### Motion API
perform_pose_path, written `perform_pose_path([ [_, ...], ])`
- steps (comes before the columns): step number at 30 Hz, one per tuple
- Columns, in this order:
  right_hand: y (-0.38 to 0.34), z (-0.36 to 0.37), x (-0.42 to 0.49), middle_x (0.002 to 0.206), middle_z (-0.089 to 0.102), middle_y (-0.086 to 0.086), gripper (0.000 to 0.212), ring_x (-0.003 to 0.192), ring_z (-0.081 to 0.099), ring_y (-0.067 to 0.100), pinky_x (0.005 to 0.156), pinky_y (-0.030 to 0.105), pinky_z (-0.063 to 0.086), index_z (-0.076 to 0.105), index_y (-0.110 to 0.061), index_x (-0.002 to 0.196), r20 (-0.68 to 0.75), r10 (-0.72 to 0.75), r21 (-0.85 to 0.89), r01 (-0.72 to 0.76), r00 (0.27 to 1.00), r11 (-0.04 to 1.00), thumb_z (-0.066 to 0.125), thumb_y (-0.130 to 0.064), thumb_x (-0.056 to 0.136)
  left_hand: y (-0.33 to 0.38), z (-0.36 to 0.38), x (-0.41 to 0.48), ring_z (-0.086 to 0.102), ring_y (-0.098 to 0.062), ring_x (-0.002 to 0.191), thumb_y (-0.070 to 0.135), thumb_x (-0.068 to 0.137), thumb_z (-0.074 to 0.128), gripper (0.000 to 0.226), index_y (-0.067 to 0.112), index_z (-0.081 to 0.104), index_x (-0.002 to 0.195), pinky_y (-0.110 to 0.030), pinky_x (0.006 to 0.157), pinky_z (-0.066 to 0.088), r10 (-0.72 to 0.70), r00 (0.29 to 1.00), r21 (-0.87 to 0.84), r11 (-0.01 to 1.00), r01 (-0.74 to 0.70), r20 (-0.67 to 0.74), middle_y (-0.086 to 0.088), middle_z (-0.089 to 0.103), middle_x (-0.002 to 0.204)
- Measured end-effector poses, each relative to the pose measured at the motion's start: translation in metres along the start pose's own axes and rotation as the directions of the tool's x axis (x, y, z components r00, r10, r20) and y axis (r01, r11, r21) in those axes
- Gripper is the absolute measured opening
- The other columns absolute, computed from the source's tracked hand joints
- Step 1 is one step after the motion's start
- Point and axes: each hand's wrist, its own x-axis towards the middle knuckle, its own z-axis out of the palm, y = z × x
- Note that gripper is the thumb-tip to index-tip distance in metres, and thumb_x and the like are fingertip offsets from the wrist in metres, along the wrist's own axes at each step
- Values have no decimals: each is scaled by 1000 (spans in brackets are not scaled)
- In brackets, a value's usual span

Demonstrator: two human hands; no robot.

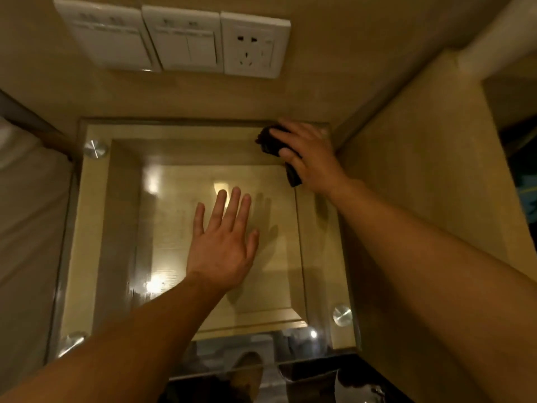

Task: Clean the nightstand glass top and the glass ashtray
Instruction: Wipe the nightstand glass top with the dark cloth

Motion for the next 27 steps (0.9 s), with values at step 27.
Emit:
perform_pose_path([
  [27, 11, 51, -100, 171, 17, -10, 56, 158, 12, 23, 115, 46, 17, 19, -46, 160, 164, -142, -321, 189, 976, 928, 26, -57, 105, 3, -5, -2, -5, -22, 163, 56, 109, 9, 68, 23, 3, 168, -57, 129, -1, -7, 1000, 9, 1000, 8, -10, -1, 1, 177],
])
